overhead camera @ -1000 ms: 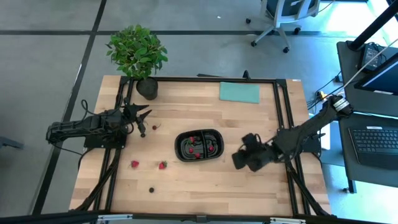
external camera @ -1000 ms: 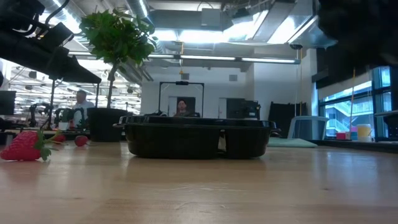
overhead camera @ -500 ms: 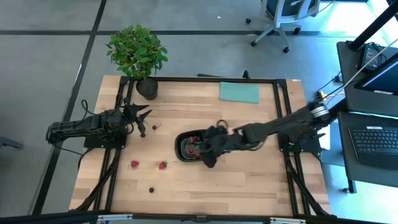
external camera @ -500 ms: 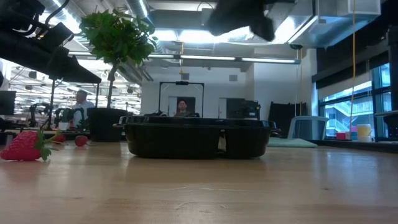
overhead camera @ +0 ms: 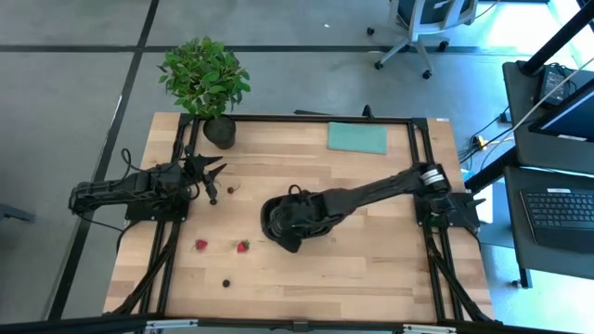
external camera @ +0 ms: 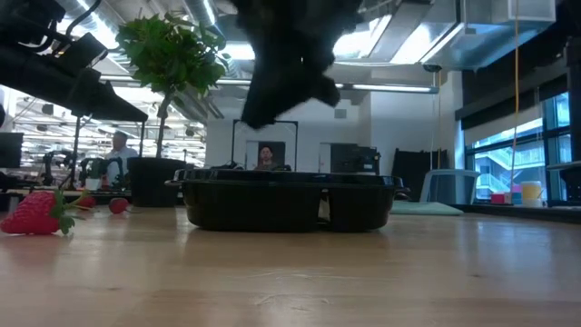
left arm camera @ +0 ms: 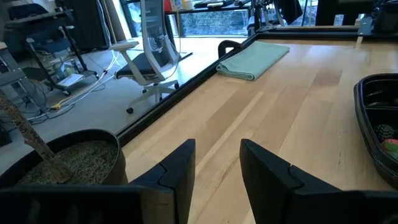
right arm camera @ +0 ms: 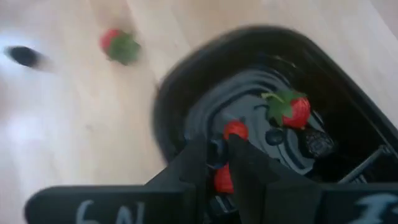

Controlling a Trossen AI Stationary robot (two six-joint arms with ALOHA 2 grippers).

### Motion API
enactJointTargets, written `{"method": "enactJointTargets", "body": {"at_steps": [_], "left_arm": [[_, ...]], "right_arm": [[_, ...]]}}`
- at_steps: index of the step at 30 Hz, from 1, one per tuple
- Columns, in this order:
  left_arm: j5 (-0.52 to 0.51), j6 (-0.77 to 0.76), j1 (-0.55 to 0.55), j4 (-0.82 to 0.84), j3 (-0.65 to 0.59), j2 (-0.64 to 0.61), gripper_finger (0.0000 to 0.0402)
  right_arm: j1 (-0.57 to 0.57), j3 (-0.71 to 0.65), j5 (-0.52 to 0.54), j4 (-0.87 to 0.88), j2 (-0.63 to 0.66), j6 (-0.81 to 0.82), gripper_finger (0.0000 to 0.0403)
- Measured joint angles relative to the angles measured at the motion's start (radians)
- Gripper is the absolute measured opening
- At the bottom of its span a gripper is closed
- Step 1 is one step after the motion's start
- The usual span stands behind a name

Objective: Pick and placing Produce into tupperware
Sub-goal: Put the blueberry into the left section of the black bin

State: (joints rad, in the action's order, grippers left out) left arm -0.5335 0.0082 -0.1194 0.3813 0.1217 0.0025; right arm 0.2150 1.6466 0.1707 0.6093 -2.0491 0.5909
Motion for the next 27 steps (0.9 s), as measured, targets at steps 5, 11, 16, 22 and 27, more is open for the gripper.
{"method": "enactJointTargets", "body": {"at_steps": [5,11,16,22,27], "left_arm": [[0.0,0.0,0.0,0.0,0.0,0.0,0.012],[0.0,0.0,0.0,0.0,0.0,0.0,0.012],[0.0,0.0,0.0,0.0,0.0,0.0,0.012],[0.0,0.001,0.0,0.0,0.0,0.0,0.012],[0.0,0.001,0.0,0.0,0.0,0.0,0.012]], "right_arm": [[-0.019,0.0,0.0,0.03,-0.045,0.002,0.0059],[-0.039,0.0,0.0,0.046,-0.072,0.007,0.0059],[-0.051,0.0,0.004,0.045,-0.076,0.008,0.0066],[-0.048,0.0,0.0,0.045,-0.076,0.01,0.0084],[-0.05,0.0,0.002,0.046,-0.076,0.011,0.0104]]}}
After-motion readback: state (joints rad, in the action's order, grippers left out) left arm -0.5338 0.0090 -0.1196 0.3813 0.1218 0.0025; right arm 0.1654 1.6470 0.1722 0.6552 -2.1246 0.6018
